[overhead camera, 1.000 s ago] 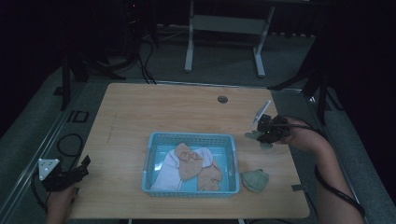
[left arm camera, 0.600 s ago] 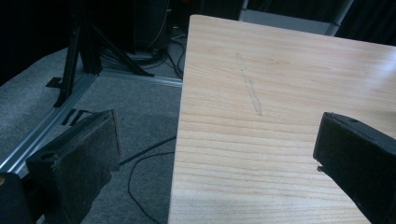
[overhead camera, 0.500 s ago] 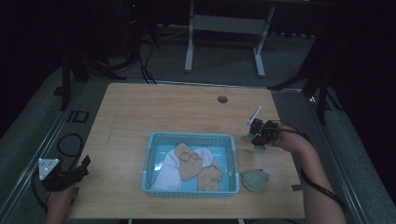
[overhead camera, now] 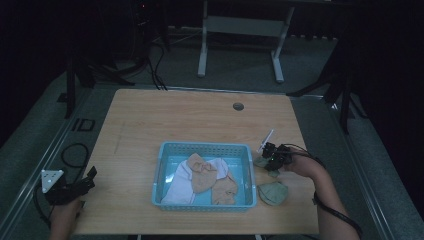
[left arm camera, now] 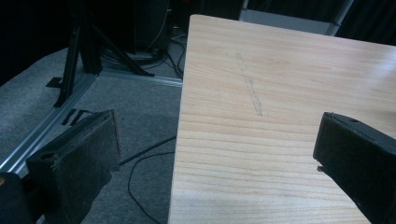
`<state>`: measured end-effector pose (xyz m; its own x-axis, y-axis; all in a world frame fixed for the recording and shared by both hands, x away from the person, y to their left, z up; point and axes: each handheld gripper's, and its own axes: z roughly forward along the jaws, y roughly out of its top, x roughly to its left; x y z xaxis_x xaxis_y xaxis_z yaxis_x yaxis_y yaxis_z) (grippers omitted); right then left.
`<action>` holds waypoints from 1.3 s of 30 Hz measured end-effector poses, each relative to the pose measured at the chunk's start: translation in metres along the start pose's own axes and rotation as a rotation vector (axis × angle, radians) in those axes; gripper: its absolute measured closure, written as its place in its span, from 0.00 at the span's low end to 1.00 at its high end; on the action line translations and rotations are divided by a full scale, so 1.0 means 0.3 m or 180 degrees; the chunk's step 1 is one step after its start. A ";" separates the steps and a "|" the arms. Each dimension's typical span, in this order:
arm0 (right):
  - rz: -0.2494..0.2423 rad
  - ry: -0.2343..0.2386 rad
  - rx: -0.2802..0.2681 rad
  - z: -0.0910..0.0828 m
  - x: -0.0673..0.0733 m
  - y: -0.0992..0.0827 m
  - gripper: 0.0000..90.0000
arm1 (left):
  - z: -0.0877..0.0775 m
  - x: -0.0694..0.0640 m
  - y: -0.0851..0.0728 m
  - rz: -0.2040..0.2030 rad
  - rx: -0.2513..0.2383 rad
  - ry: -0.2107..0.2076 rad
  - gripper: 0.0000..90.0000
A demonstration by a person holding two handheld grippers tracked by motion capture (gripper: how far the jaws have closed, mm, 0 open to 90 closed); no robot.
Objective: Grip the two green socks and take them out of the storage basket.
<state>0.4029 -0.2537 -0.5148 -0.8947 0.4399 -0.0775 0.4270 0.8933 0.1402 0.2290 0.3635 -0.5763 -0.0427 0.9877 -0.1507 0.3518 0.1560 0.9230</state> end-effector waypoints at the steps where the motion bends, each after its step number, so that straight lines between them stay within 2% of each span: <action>1: -0.0007 0.0017 -0.0016 0.003 0.005 -0.002 0.88 | 0.000 0.000 0.000 -0.0002 0.0000 0.0000 0.01; 7: -0.0029 0.0010 -0.0083 -0.014 0.036 -0.016 0.69 | 0.000 0.000 0.000 -0.0005 0.0000 0.0000 0.01; 10: 0.0018 0.0027 -0.0229 -0.059 0.041 -0.028 0.61 | 0.000 0.000 0.000 -0.0002 -0.0001 0.0000 0.01; 12: 0.0066 -0.0028 -0.0363 -0.090 0.038 -0.041 0.58 | 0.000 0.001 0.000 -0.0006 0.0000 0.0000 0.01; 17: 0.0336 -0.0111 -0.0535 -0.115 0.014 -0.095 0.53 | 0.000 0.001 0.000 -0.0003 0.0001 -0.0002 0.01; 26: 0.0742 -0.0167 -0.0636 -0.067 -0.023 -0.225 0.52 | 0.001 0.000 0.000 -0.0006 0.0006 0.0002 0.01; 32: 0.1242 -0.0402 -0.0785 -0.033 -0.051 -0.316 0.46 | 0.001 0.002 0.001 -0.0017 0.0012 -0.0003 0.01; 39: 0.1735 -0.0503 -0.1109 0.003 -0.053 -0.409 0.33 | 0.001 0.003 0.001 -0.0022 0.0013 -0.0004 0.01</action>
<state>0.3648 -0.3700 -0.5317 -0.5214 0.8521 -0.0452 0.7219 0.4687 0.5090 0.2293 0.3645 -0.5764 -0.0439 0.9865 -0.1575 0.3553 0.1628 0.9205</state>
